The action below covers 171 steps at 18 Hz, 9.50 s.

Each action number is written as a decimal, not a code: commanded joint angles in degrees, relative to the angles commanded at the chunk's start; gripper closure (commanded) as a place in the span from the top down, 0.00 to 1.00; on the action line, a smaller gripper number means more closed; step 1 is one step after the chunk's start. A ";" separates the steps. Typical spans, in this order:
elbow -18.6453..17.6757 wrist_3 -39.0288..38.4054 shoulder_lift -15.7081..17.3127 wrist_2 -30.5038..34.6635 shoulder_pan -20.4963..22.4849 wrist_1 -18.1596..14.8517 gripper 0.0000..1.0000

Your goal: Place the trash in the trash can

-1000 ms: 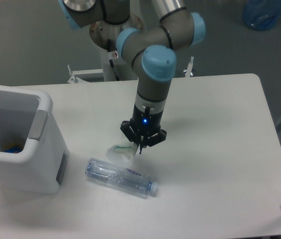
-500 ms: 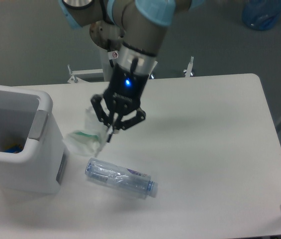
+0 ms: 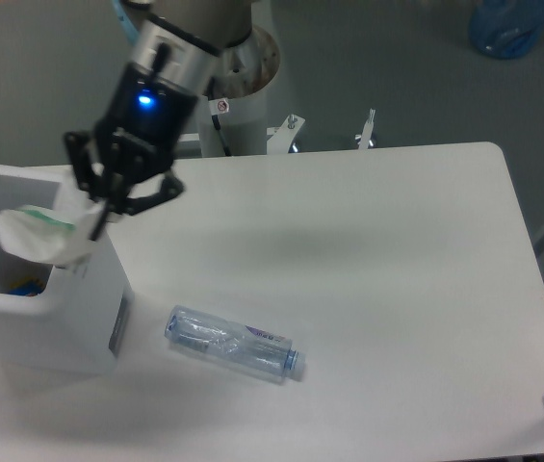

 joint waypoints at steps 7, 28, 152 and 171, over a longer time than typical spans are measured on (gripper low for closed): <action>0.00 1.23 -0.44 0.00 -1.42 0.53 1.00; 0.61 -2.62 -11.24 12.90 14.23 -1.32 1.00; 11.07 -5.53 -9.58 -9.67 -2.91 0.44 1.00; 5.98 16.51 -14.33 16.94 18.80 -0.09 1.00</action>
